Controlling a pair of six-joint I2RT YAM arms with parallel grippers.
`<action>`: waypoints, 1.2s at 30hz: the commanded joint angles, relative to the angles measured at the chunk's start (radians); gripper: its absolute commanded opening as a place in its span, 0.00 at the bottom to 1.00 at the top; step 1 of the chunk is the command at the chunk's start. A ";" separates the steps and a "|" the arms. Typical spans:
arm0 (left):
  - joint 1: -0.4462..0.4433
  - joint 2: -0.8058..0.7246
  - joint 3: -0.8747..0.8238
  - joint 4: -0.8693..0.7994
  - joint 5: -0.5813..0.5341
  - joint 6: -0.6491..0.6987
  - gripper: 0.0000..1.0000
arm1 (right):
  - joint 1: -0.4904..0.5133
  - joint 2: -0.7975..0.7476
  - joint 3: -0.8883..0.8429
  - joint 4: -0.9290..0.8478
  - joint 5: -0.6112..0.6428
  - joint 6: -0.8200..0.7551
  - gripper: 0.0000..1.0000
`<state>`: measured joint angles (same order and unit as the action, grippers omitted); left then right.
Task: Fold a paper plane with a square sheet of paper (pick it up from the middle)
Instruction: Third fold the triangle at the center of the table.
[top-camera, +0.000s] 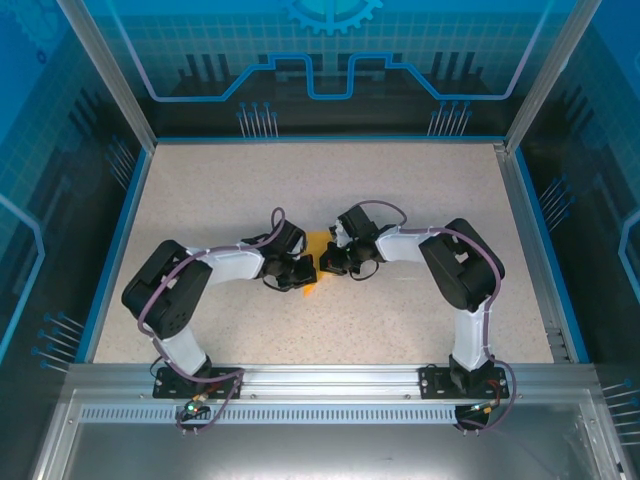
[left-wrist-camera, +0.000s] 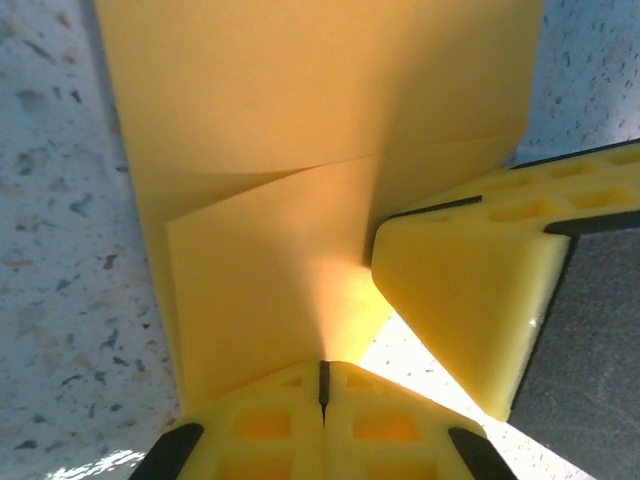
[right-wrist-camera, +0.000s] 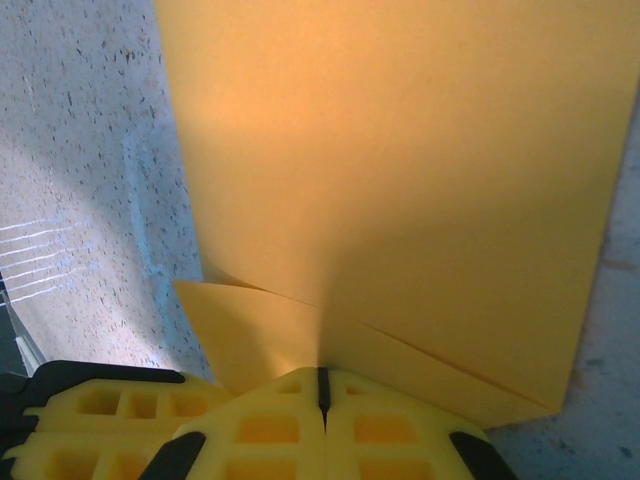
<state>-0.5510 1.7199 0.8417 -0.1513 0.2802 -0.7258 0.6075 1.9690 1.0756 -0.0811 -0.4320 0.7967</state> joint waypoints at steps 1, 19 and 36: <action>-0.006 0.010 -0.046 -0.026 -0.008 0.032 0.02 | -0.009 0.069 -0.019 -0.087 0.064 0.013 0.01; -0.007 -0.070 -0.220 -0.046 0.102 0.109 0.02 | -0.014 0.128 0.006 -0.168 0.109 0.031 0.01; -0.007 -0.147 -0.215 -0.136 0.091 0.138 0.02 | -0.014 0.125 0.010 -0.169 0.108 0.035 0.01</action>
<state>-0.5491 1.5852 0.6636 -0.1024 0.3492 -0.6201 0.5995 2.0014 1.1217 -0.1371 -0.4706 0.8158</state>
